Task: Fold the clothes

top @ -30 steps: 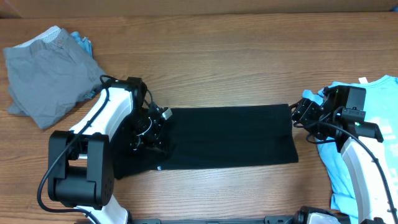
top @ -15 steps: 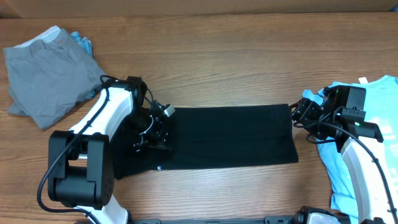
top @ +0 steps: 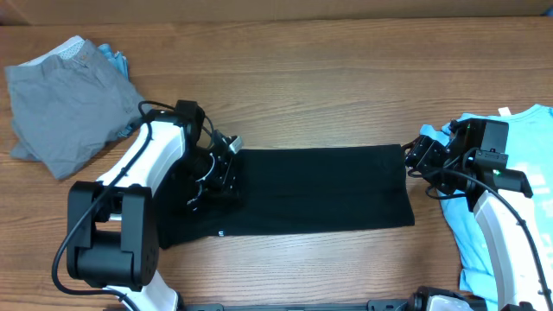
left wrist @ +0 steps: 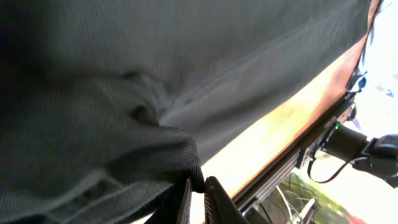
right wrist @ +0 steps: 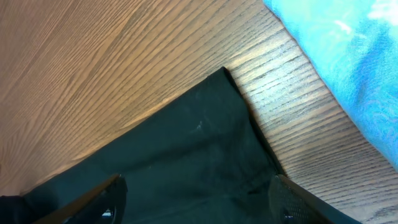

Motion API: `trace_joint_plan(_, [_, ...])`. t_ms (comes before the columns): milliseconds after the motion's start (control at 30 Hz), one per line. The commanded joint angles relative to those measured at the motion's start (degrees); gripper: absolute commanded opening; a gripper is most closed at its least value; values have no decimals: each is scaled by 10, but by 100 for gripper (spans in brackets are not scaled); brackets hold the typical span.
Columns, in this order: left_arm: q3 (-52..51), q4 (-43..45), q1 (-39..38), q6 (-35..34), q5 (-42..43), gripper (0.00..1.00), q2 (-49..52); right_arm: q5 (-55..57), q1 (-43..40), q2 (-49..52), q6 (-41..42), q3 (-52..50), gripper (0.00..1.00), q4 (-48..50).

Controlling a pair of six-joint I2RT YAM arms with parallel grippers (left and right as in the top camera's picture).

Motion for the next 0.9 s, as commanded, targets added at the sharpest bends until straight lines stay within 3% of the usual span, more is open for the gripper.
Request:
trace_joint_plan(0, [12, 12, -15, -17, 9, 11, -15, 3, -1, -3, -3, 14, 77, 4])
trace_joint_plan(233, [12, 34, -45, -36, 2, 13, -15, 3, -1, -3, -3, 14, 77, 4])
trace_joint_plan(300, [12, 39, -55, -46, -13, 22, -15, 3, -1, -3, -3, 14, 77, 4])
trace_joint_plan(367, [12, 40, -61, -56, -24, 39, -15, 3, -1, -3, -3, 14, 77, 4])
trace_joint_plan(400, [12, 40, -60, -58, -25, 57, -15, 3, -1, -3, -3, 14, 77, 4])
trace_joint_plan(433, [12, 40, -60, -58, -25, 100, -15, 3, -1, -3, -3, 14, 77, 4])
trace_joint_plan(867, [130, -96, 28, -38, -152, 100, -15, 0, -1, -3, -3, 14, 77, 1])
